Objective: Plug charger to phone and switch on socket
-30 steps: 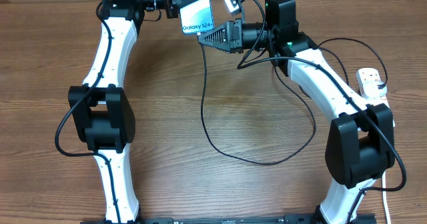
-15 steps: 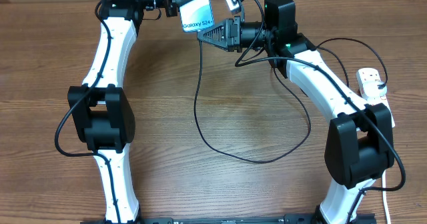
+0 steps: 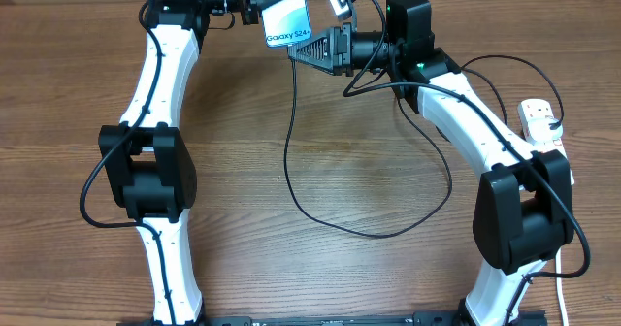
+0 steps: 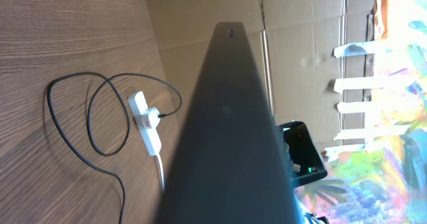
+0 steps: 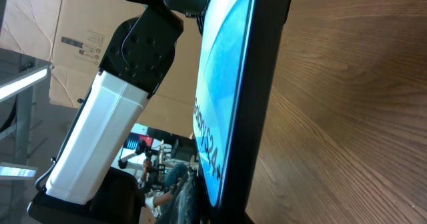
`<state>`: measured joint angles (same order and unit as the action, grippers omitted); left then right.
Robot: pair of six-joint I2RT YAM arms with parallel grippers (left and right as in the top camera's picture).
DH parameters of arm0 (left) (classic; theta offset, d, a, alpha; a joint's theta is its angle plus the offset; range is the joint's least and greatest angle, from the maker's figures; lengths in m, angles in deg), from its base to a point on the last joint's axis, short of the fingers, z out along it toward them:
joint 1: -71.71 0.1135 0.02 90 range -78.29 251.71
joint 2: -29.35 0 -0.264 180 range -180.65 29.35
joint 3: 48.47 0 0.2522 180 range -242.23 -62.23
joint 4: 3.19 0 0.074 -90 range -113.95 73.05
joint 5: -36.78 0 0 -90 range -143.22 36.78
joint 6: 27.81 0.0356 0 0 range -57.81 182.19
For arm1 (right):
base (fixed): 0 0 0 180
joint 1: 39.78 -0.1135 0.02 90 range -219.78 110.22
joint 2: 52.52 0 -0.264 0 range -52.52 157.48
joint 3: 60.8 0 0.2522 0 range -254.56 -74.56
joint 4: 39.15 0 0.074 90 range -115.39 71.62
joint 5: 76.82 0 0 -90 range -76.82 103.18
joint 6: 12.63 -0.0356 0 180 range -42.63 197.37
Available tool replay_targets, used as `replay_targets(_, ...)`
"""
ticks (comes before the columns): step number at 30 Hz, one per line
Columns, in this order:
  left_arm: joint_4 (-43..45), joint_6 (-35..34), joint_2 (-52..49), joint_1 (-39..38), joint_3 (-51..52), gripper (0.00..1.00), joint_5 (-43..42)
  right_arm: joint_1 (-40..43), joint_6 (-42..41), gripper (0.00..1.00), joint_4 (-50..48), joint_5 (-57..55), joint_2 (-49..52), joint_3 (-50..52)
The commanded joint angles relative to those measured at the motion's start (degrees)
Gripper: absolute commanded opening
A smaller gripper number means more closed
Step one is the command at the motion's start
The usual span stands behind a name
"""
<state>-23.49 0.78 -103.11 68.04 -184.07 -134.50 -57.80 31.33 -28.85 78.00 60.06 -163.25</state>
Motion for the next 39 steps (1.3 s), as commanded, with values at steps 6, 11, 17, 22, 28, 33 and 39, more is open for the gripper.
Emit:
replay_targets(6,-0.98,1.60,2.08,-2.10,-0.17,0.04,-9.25,2.40,1.11,0.66,-1.84,-3.61,-0.59,-1.38)
replay_targets(11,-0.96,1.62,2.08,-1.88,-0.17,0.04,-9.25,2.69,1.36,0.89,-1.81,-0.90,-0.59,-1.38)
replay_targets(17,-0.96,2.34,2.08,-1.88,-0.17,0.04,-9.25,3.50,2.58,1.00,3.76,7.78,-0.59,-1.38)
replay_targets(22,-0.96,2.47,2.08,-1.88,-0.17,0.04,-9.25,4.00,12.70,1.00,18.73,9.38,-0.59,-1.38)
replay_targets(28,-0.98,2.49,2.08,-1.88,-0.17,0.04,-9.25,4.39,27.23,1.00,34.91,5.01,-0.59,-1.38)
replay_targets(33,-0.98,2.93,2.08,-2.03,-0.17,0.04,-9.25,4.39,30.10,1.00,38.32,5.22,-0.59,-1.38)
replay_targets(39,-0.96,3.19,2.08,-2.03,-0.17,0.04,-9.25,4.72,33.05,1.00,36.28,9.05,-0.59,-1.38)
